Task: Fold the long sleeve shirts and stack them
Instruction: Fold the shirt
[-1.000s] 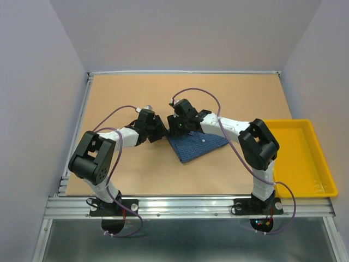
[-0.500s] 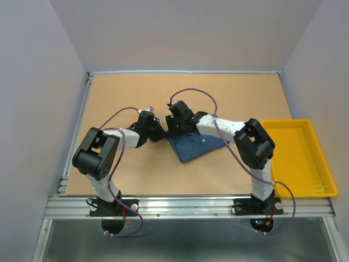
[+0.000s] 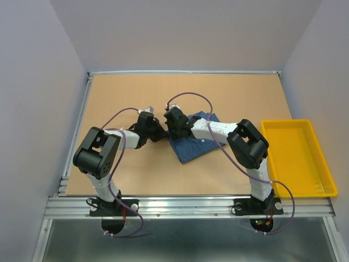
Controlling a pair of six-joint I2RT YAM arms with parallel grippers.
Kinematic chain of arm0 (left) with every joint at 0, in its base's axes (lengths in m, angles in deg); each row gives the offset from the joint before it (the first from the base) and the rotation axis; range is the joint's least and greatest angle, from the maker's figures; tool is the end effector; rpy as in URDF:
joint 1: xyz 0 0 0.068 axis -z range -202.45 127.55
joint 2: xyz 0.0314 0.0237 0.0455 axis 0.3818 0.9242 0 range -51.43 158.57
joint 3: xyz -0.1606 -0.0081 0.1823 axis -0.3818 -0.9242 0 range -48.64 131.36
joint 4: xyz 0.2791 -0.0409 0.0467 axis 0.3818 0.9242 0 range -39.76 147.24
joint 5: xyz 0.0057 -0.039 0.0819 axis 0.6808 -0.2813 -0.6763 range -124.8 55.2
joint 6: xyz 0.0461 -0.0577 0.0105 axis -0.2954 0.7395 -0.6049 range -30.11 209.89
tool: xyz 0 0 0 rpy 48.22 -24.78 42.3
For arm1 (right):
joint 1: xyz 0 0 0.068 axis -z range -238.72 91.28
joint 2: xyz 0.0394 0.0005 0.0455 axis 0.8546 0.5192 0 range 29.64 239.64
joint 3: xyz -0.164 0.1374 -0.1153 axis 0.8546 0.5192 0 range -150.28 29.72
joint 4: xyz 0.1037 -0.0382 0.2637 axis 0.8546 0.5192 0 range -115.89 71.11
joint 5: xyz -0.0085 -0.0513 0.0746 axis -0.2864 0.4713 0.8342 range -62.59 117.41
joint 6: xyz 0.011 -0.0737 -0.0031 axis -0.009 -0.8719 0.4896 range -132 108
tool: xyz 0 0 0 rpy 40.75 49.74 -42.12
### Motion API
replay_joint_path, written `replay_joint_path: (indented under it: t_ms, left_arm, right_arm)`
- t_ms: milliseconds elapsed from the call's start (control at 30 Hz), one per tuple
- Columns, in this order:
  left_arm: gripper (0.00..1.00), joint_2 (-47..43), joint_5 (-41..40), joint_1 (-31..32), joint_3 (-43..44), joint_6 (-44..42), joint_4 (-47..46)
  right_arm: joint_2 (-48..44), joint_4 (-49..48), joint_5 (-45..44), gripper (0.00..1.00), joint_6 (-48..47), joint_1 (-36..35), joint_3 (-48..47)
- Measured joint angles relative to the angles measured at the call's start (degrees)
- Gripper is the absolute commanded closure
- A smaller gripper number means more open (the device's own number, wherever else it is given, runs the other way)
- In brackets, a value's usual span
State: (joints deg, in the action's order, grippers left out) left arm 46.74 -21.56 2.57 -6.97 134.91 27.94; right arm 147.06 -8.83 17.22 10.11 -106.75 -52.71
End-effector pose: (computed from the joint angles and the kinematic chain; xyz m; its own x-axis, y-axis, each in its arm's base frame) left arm 0.3241 -0.1670 0.0756 -0.7726 -0.3993 -0.4936 0.0519 0.7351 -0.6759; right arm 0.3207 0.3399 0.1072 -0.7366 -0.2649 -0.6223 -0.4120 0.9054 0.1023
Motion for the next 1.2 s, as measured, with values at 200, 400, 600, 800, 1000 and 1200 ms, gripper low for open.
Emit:
replay_joint_path:
  t_ms: [200,400,600,800,1000,1200]
  left_arm:
    - [0.96,0.3,0.3,0.0,-0.1,0.3,-1.0]
    - [0.96,0.3,0.3,0.0,-0.2,0.3,-1.1]
    - [0.96,0.3,0.3,0.0,-0.6,0.5,-2.0]
    - [0.96,0.3,0.3,0.0,-0.8,0.5,-2.4]
    - [0.96,0.3,0.3,0.0,-0.9,0.5,-2.4]
    - [0.84,-0.7,-0.6,0.0,-1.8,0.7,-2.1]
  right_arm:
    - [0.4,-0.5,-1.5,1.0,0.3,-0.1,0.0]
    - [0.4,-0.9,-1.1,1.0,-0.1,-0.1,0.0]
    - [-1.0,-2.1,1.3,1.0,-0.3,-0.1,0.0]
    - [-2.2,-3.8,2.6,1.0,-0.3,-0.1,0.0]
    - [-2.3,-4.5,3.9,0.98,-0.2,-0.2,0.1]
    - [-2.3,-5.7,5.3,0.77,0.5,-0.2,1.4]
